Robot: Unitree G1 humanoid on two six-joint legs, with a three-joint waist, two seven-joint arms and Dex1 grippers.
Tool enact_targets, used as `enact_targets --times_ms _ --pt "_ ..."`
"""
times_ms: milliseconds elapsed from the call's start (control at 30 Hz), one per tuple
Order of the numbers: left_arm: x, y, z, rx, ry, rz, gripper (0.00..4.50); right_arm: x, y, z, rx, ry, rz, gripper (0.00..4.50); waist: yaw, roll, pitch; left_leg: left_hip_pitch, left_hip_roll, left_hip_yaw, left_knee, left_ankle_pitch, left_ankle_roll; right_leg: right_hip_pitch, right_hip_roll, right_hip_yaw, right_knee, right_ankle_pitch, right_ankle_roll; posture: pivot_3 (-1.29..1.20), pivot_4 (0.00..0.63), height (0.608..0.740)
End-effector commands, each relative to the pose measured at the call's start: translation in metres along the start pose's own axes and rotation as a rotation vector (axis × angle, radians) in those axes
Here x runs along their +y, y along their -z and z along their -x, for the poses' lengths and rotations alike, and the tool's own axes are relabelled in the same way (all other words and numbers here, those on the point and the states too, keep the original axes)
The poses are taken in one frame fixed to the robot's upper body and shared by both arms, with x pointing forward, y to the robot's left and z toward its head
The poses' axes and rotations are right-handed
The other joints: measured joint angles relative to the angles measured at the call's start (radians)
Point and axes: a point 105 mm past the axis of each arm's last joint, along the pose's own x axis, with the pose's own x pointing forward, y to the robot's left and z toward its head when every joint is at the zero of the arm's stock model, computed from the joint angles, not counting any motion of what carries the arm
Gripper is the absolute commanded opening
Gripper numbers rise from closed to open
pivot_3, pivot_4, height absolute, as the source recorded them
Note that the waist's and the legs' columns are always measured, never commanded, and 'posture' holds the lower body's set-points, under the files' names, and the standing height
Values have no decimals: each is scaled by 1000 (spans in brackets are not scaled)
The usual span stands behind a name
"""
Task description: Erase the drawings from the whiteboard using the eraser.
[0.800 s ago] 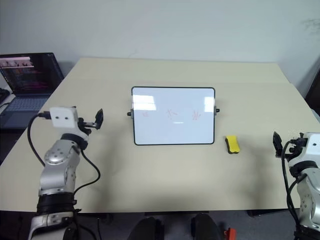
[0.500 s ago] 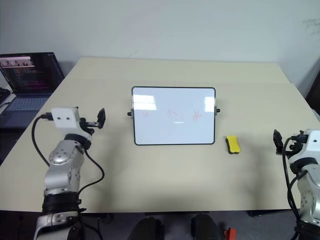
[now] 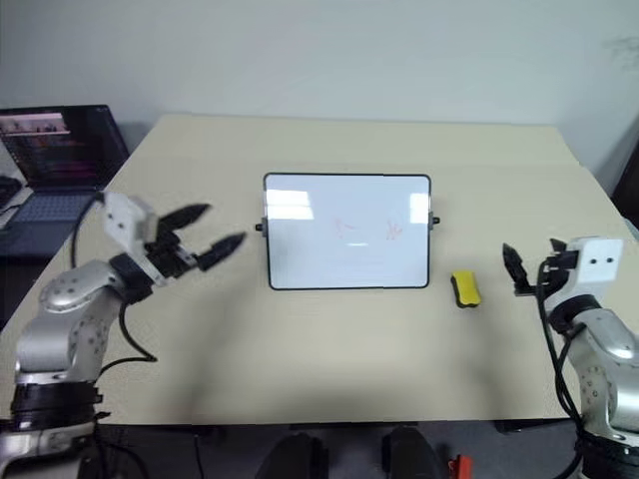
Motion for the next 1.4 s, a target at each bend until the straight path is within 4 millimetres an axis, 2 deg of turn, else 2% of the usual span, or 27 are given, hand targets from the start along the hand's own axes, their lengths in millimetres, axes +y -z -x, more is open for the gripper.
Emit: enact_targets --times_ms 33,167,267,333,533,700,833,1133,1400 --pt "-22 -3 -6 67 184 -72 4500 15 -6 16 9 -36 -10 4475 8 0 0 0 0 0 0 0 0 0 1 0 0 0 0 0 150 740" --pt "-44 5 -14 140 326 -131 4500 26 -8 21 24 -23 12 4475 9 0 0 -1 0 0 0 0 0 0 1 0 0 0 0 0 150 740" --pt "-50 7 -19 154 382 -150 4500 32 -13 19 43 12 3 4475 1 0 0 0 1 0 1 0 0 0 2 1 0 0 0 0 150 740" --pt "-55 4 -26 142 412 -157 4500 41 -7 22 125 -20 -16 4475 -2 0 0 0 1 0 1 0 0 0 4 1 1 0 0 0 150 740" --pt "-66 -6 -41 103 487 -182 4500 64 -9 28 152 -52 -35 4475 -4 0 0 -1 2 -1 0 0 0 -1 5 1 0 0 0 0 150 740" --pt "-78 -8 -47 100 535 -205 4500 70 11 18 222 -46 -10 4475 -5 0 0 -1 1 -1 1 0 0 -1 5 1 0 -1 0 0 150 740" --pt "-77 -8 -49 101 536 -218 4500 68 23 7 263 -42 -4 4475 -6 0 0 -1 2 -1 1 0 0 -1 6 1 0 0 0 0 150 740" --pt "-89 -9 -58 77 589 -227 4500 55 20 -16 247 3 -22 4475 -6 0 0 -2 1 -1 1 0 1 -1 6 1 0 0 0 0 150 740" --pt "-88 -12 -61 69 596 -238 4500 48 26 -32 259 40 -68 4475 -6 0 0 -2 2 -1 1 0 1 -1 6 1 0 0 0 0 150 740"
